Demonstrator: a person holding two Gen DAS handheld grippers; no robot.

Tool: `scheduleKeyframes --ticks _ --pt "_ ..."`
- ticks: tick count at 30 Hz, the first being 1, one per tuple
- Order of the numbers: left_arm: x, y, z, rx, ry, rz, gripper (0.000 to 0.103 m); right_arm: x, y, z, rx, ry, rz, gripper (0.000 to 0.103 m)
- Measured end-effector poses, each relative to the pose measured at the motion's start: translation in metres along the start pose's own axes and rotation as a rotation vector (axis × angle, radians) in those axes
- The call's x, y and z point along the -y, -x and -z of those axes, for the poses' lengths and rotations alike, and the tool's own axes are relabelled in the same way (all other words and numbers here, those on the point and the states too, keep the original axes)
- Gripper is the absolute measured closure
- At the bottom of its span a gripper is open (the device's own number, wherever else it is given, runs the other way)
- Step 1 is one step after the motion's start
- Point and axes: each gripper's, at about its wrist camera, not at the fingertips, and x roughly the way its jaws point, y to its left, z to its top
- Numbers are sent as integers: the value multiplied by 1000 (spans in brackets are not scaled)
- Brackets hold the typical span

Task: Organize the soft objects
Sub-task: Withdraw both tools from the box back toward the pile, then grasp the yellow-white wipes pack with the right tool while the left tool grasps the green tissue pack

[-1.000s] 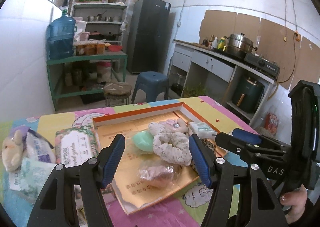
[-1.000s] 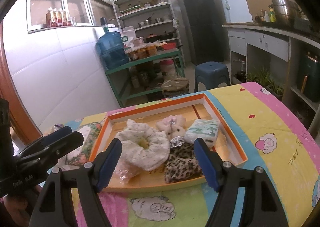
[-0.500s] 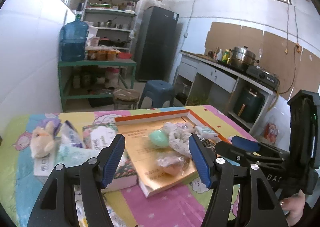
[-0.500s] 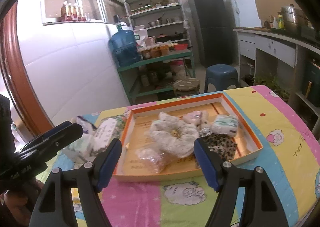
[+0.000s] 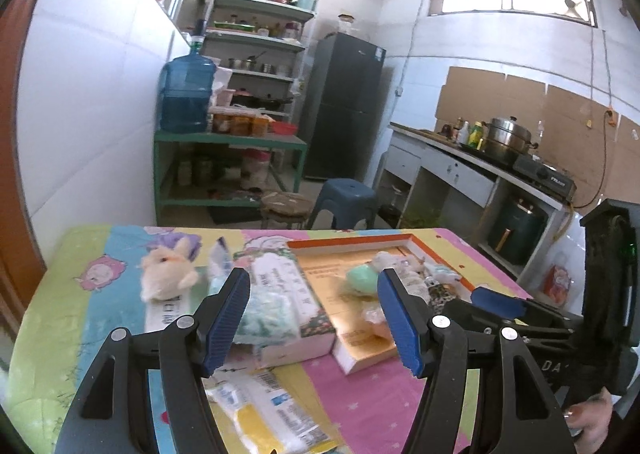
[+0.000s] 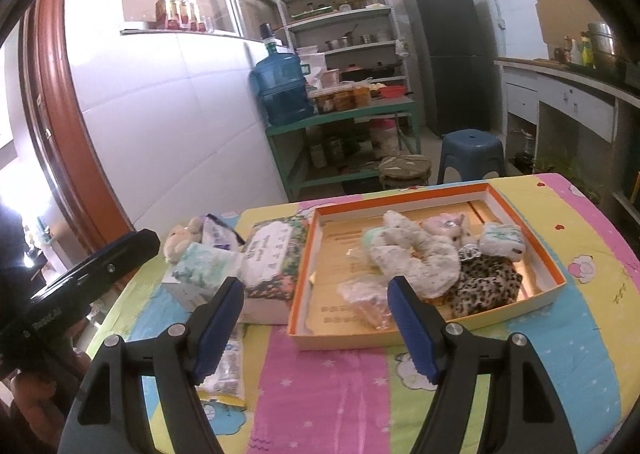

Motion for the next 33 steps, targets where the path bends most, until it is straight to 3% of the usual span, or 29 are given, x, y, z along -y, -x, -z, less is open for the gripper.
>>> scheduleKeyframes --ticks 15,33 --pt "-47 22 21 -4 20 -67 35 -52 -20 26 -74 41 -74 29" --pt "-116 38 40 14 125 -156 35 -96 -87 68 -284 75 -166 29"
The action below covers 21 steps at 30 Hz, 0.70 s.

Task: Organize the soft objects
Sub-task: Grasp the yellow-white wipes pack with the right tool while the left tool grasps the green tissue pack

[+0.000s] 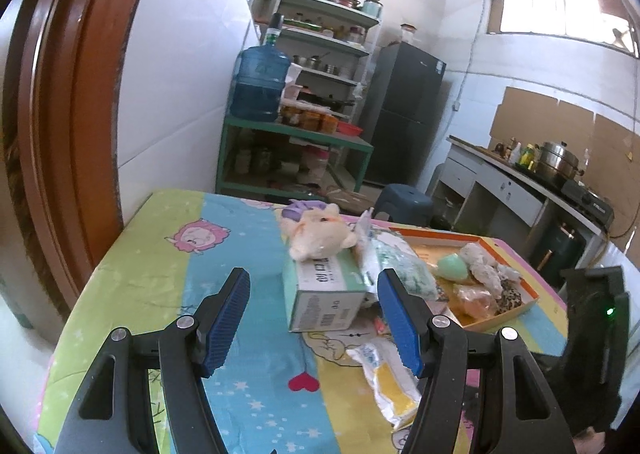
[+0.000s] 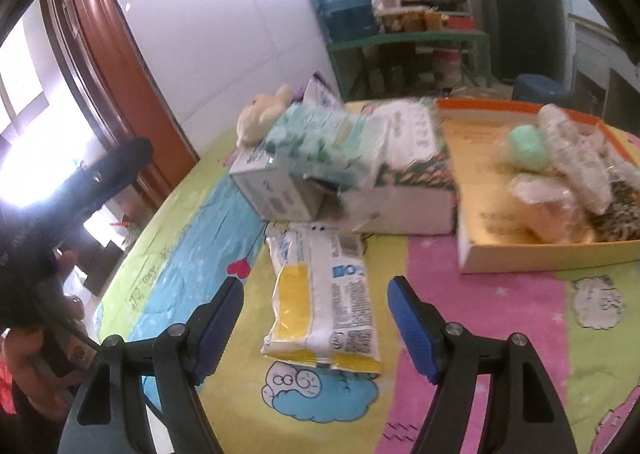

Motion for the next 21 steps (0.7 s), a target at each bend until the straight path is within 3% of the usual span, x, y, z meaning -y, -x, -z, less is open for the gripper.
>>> scheduleKeyframes --ticks 7,19,21 --pt "-15 -4 2 -5 29 -21 35 -8 -28 -3 -53 19 -2 29" --pt "-40 -13 9 -15 85 -53 35 -20 -58 2 -102 99 105 28" --pt "-40 -15 10 -20 79 -46 35 -21 -58 4 -102 105 128 36"
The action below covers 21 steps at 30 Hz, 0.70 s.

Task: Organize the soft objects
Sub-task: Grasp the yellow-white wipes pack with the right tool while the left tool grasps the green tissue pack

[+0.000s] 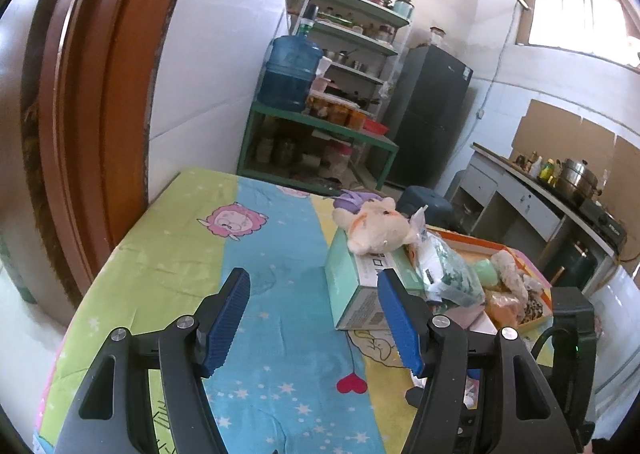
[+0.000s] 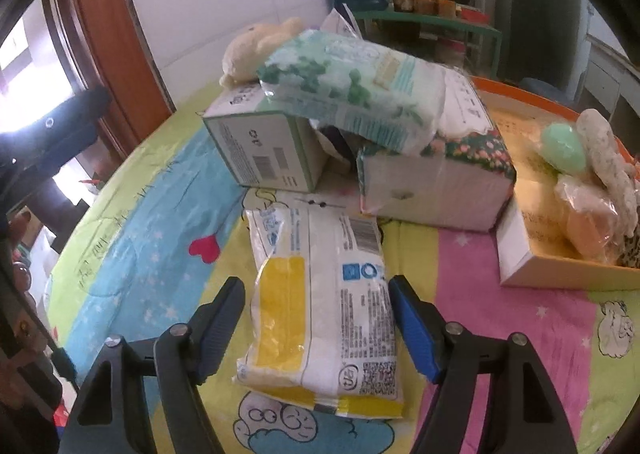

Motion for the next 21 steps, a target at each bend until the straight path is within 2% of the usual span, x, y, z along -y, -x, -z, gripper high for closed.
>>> scheduleKeyframes --ticks 2,5,7,10,14,15,18,19,21 --pt "3 -2 0 -4 -10 24 35 2 2 1 5 -16 4 38" --pt "7 -5 0 -17 -14 94 35 7 8 6 20 -31 2 50" --pt "14 -7 -1 -33 -19 148 35 13 12 10 23 -39 -12 50" --pt "31 -11 -1 -40 -45 190 35 22 26 22 36 -63 -25 51" --pt "64 -16 -1 -38 -126 245 35 39 45 34 57 -96 -37 51" --pt "72 -17 -2 -32 -160 261 35 43 49 36 59 -103 -37 51" --pt "100 -17 -3 -6 -359 312 35 54 58 42 59 -107 -21 51" --pt "110 -17 -4 5 -453 329 35 57 60 43 58 -105 -14 51" --pt "127 -17 2 46 -708 345 35 61 64 45 63 -106 -12 50"
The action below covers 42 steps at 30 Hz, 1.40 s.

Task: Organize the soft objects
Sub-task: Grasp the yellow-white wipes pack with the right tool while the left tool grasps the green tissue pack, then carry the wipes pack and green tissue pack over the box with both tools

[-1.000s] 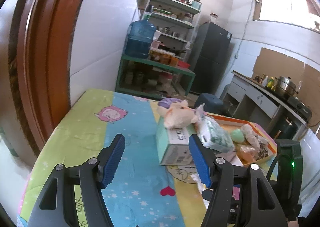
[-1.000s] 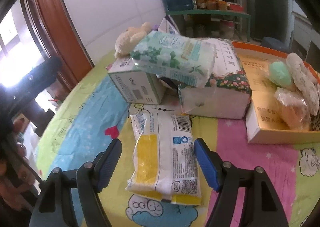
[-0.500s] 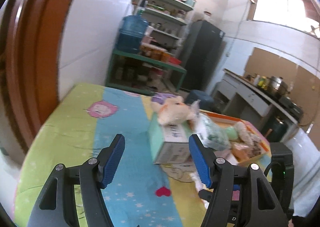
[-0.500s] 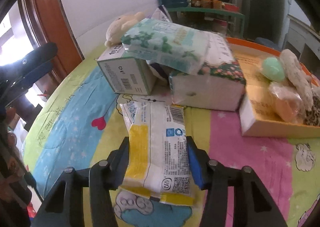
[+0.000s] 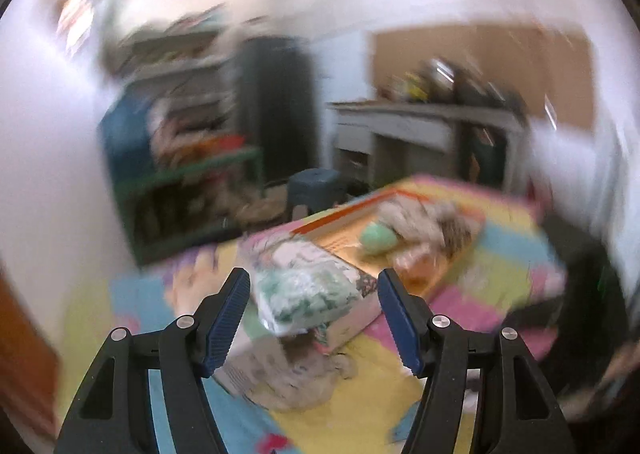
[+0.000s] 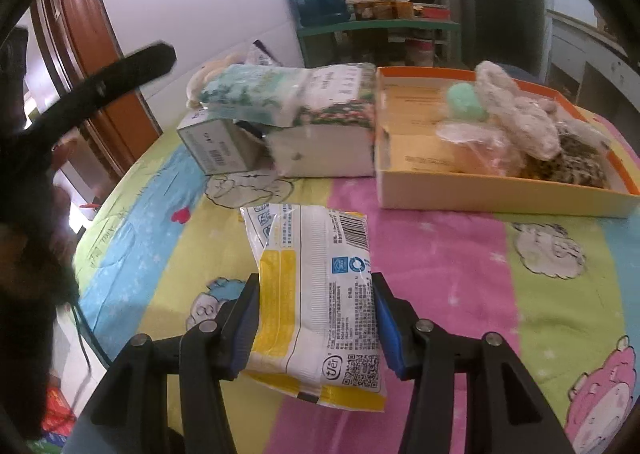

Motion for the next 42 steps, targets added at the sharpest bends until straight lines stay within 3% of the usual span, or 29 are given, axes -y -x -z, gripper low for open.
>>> scheduleKeyframes --ticks 3,6,8,11,16,24,28,29,30,31,34,38,42 --pt "11 -12 -3 -26 -209 26 28 3 4 1 10 -2 -8 50" --pt "-1 -27 -10 -70 -227 184 28 4 7 1 28 3 -14 50" --pt "-9 -34 -15 -88 -265 248 27 7 10 0 37 3 -18 50" --pt "-17 -49 -21 -126 -360 274 26 11 12 -4 43 -2 -17 50" --pt "-33 -76 -33 -218 -434 396 26 23 11 -10 44 -34 -19 50" --pt "-31 -101 -18 -321 -519 492 26 38 5 -15 13 -93 -44 50" --pt "-30 -110 -13 -345 -508 491 26 38 6 -17 6 -98 -48 50" --pt "-32 -112 -13 -352 -486 489 29 38 6 -17 3 -100 -49 50" --pt "-34 -113 -13 -351 -453 490 40 39 5 -17 1 -101 -50 50" --pt "-35 -113 -13 -351 -428 497 42 39 5 -17 0 -103 -51 50" --pt "-39 -106 -13 -312 -363 496 45 38 6 -17 -6 -110 -67 50" --pt "-31 -95 -7 -271 -353 463 47 33 7 -17 -7 -111 -74 50" --pt "-26 -79 -8 -236 -280 410 47 26 15 -17 13 -96 -72 50"
